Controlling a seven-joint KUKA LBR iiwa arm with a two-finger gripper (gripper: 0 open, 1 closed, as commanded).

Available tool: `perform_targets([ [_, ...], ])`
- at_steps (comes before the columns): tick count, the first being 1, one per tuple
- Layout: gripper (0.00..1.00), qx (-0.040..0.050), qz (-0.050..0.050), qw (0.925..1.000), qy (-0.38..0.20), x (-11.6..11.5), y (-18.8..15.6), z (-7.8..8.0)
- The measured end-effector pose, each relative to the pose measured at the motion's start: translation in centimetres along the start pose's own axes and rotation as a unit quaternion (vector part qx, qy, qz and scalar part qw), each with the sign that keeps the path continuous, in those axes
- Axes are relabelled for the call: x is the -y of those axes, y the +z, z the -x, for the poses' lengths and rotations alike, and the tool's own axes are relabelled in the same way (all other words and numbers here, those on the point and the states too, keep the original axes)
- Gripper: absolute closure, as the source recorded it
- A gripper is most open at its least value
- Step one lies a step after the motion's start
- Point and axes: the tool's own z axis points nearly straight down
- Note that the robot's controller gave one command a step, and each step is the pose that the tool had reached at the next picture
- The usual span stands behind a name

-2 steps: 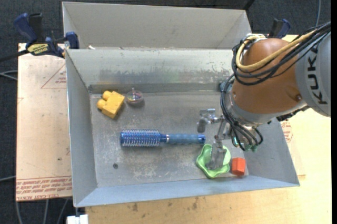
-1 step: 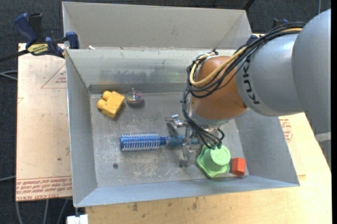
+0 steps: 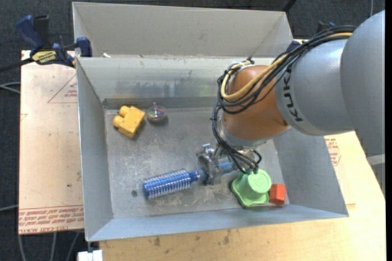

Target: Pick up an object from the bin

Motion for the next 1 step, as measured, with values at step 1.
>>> perform_targets([
  [1, 1.0, 0.0005, 0.0, 0.9948, 0.102, 1.12, -0.01, 2.81],
])
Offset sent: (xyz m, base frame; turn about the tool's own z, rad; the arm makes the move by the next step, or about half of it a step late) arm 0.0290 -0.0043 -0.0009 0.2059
